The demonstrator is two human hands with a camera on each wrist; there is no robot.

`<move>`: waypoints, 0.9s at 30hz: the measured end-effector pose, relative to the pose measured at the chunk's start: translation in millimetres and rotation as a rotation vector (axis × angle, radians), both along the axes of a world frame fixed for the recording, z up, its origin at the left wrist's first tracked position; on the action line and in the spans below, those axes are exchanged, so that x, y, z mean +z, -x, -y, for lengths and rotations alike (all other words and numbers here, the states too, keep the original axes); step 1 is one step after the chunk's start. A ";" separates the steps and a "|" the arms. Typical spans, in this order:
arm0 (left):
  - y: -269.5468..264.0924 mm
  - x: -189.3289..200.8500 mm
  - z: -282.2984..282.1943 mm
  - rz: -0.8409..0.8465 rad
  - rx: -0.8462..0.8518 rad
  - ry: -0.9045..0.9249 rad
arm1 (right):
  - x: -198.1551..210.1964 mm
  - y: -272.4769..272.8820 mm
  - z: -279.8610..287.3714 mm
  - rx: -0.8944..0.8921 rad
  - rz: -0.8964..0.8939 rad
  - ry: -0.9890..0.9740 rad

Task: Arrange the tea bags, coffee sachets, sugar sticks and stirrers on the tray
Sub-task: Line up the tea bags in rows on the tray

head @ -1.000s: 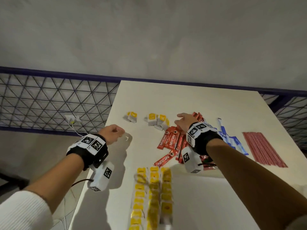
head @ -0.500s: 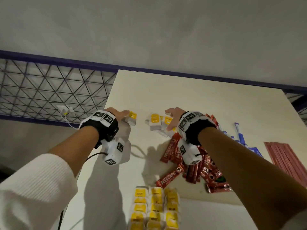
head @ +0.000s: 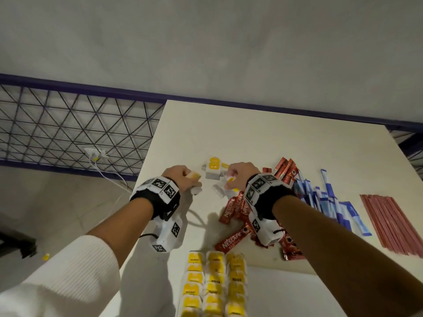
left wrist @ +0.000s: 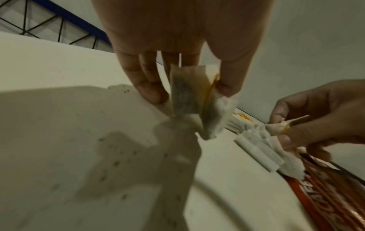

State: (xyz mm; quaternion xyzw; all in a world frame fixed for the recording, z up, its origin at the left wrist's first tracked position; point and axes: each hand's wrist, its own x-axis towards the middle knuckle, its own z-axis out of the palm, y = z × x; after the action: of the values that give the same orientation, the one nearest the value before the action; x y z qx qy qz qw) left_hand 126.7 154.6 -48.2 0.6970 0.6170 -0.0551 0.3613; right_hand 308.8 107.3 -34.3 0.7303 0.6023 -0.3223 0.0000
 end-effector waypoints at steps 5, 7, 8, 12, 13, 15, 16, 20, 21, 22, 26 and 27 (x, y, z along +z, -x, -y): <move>12.9 13.5 32.1 0.572 0.391 0.228 | 17.7 9.1 17.7 0.016 -0.082 -0.094; 18.7 23.1 44.3 0.748 0.525 0.325 | 31.9 13.3 29.1 0.067 -0.112 -0.111; 21.8 24.8 50.2 0.796 0.561 0.353 | 40.1 15.5 36.0 0.094 -0.123 -0.111; 32.0 34.9 77.4 0.852 0.572 0.431 | 75.5 30.0 67.4 0.119 -0.224 -0.055; 31.3 38.4 85.8 0.841 0.547 0.443 | 83.6 34.9 75.5 0.123 -0.257 -0.026; 28.0 47.2 104.5 0.825 0.474 0.494 | 96.6 45.9 91.6 0.144 -0.313 0.037; 25.9 51.6 113.8 0.819 0.435 0.544 | 101.5 51.8 99.8 0.158 -0.327 0.057; 22.5 66.2 150.8 0.899 0.370 0.815 | 109.9 67.8 127.3 0.165 -0.353 0.067; 23.2 68.4 159.9 0.920 0.365 0.861 | 109.8 69.2 132.8 0.148 -0.366 0.057; 24.0 70.0 168.3 0.941 0.350 0.898 | 109.6 69.8 137.5 0.133 -0.373 0.041; 28.4 73.9 192.1 1.071 0.326 1.016 | 105.7 70.1 155.2 0.080 -0.357 0.001; 29.8 72.6 194.8 1.092 0.320 1.023 | 104.1 70.1 159.8 0.064 -0.348 -0.024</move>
State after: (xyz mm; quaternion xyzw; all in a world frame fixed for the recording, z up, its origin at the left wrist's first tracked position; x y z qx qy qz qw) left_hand 96.9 -40.2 24.5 0.2733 0.3419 0.0712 0.8963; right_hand 238.6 -52.5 69.8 0.6439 0.6199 -0.4365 -0.1029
